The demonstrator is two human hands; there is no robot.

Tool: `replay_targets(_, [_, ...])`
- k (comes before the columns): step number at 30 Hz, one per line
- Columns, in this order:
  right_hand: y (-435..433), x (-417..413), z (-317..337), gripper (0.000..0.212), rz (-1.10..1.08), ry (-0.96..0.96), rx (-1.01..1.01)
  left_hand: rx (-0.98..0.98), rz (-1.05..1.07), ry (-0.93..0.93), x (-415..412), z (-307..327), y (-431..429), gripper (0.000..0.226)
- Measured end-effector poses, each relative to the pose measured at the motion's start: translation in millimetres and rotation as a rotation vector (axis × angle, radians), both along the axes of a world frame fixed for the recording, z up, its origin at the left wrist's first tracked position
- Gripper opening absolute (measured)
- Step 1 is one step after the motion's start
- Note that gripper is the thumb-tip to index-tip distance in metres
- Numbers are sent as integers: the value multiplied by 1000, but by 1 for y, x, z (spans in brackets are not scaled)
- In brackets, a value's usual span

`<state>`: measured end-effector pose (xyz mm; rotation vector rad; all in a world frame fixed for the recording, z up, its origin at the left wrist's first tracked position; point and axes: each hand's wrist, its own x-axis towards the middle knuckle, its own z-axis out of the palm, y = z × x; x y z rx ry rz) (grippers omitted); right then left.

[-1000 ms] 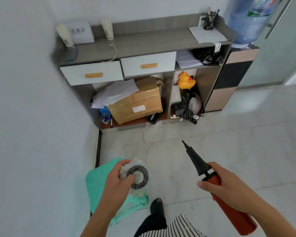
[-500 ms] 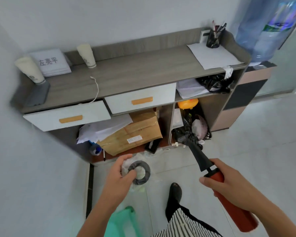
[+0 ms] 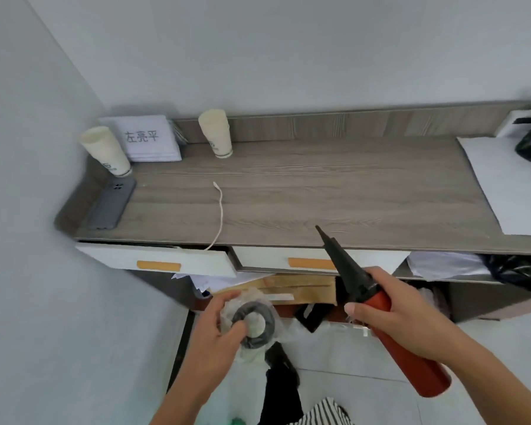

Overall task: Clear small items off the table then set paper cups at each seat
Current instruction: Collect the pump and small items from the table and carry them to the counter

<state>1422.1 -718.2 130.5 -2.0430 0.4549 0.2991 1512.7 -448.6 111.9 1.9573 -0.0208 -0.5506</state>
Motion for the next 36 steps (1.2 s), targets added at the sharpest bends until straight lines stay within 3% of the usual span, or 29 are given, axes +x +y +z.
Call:
replay_targets(6, [-16,90,3,36,-63,-21,76,-50,-28,-8,111,2,-33,38])
replay_targets(15, [-42,228,18,28,-271,-262,120,-124,-156,-66,261,10,-78,39])
replay_targets(21, [-54,326,36,61,-294,-407,-32,-179,-137,-22,310,0,-85,38])
replay_targets(26, [-51,409,27,49,-323,-498,-108,-169,-78,-7,334,-11,-81,41])
replay_targets(29, [-46,444,9,55,-271,-486,-127,-158,-66,3,345,-18,-77,41])
replay_targets(36, [-41,460,-31,54,-212,-457,-244,-188,-16,32,352,-30,-76,44])
